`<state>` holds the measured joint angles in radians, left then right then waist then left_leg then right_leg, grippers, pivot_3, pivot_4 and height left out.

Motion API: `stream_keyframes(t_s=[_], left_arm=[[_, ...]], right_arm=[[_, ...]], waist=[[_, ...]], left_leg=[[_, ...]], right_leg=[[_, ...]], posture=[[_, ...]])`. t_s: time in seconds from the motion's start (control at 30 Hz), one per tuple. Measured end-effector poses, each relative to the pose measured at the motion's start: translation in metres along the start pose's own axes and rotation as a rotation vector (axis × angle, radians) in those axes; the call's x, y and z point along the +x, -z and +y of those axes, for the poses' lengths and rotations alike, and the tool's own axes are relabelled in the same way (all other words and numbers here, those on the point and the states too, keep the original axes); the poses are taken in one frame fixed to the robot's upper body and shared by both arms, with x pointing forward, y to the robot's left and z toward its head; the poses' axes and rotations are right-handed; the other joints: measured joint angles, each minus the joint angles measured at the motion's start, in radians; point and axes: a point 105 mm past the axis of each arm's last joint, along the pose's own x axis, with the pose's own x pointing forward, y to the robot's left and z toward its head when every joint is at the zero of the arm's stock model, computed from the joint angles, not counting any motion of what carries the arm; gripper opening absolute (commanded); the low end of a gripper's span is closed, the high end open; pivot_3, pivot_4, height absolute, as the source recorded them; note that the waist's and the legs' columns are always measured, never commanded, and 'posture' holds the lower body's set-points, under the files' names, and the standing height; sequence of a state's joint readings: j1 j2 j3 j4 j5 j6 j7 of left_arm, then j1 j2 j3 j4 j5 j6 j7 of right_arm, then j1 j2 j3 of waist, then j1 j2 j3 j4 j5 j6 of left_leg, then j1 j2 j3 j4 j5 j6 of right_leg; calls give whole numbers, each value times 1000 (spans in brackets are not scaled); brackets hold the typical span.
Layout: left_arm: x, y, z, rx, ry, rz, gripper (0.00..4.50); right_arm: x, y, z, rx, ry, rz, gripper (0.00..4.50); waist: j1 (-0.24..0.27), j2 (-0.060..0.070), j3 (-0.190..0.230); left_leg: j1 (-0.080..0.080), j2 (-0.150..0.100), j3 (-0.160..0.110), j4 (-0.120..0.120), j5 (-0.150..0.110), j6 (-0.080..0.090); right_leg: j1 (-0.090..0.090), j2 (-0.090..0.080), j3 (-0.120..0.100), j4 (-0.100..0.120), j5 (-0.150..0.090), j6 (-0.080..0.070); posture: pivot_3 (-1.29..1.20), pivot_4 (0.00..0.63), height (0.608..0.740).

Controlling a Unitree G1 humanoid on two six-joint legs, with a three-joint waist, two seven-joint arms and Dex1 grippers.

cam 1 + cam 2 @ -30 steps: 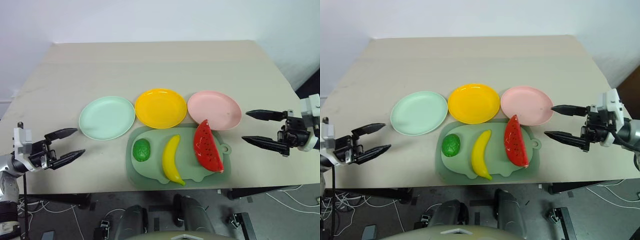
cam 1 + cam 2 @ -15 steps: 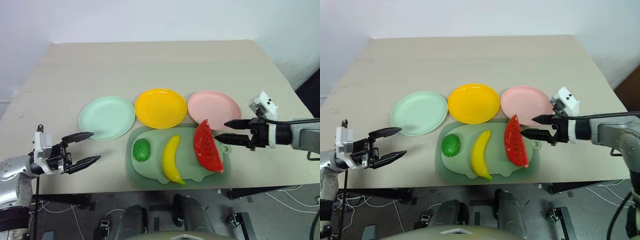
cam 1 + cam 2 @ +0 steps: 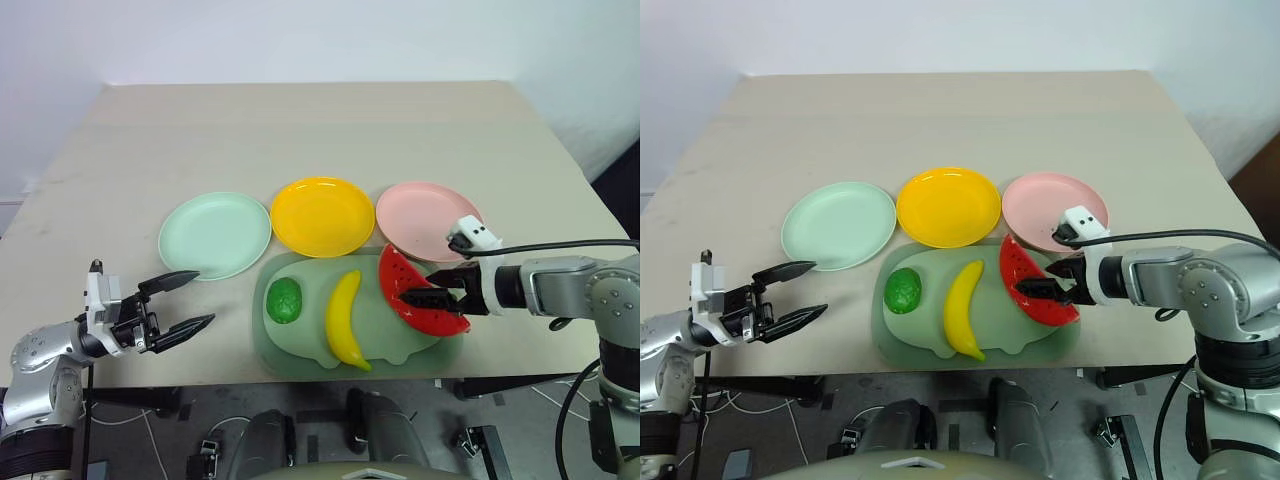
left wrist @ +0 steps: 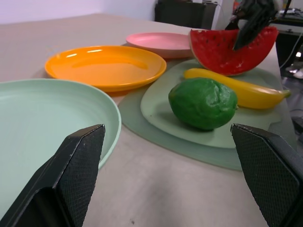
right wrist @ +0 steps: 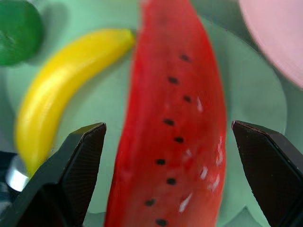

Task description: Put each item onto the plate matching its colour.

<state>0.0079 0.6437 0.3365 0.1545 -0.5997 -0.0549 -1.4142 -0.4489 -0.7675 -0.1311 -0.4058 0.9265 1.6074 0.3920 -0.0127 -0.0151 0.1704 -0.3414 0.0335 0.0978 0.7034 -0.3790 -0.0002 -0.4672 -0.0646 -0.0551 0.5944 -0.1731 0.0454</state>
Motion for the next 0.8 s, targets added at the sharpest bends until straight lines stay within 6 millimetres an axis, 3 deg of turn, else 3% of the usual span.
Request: stream_keyframes(t_s=[0.47,0.63,0.8], left_arm=[[3,1,0,7,-14,-13,4466],[4,2,0,13,-17,-19,4500],[4,4,0,16,-23,-20,4500]], right_arm=[[15,11,10,-210,116,115,4500],[16,10,9,-247,122,120,3419],[14,10,16,-282,45,142,3382]], waist=[[-1,-5,-3],[-1,-6,-3],[-1,-5,-3]], left_leg=[[1,0,-1,0,0,0],[1,0,-1,0,0,0],[0,0,-1,0,0,0]], right_leg=[[1,1,0,0,-2,-3],[1,1,0,0,-2,-3],[0,1,0,-1,-2,-3]], posture=[[0,150,736],[0,150,736],[0,150,736]])
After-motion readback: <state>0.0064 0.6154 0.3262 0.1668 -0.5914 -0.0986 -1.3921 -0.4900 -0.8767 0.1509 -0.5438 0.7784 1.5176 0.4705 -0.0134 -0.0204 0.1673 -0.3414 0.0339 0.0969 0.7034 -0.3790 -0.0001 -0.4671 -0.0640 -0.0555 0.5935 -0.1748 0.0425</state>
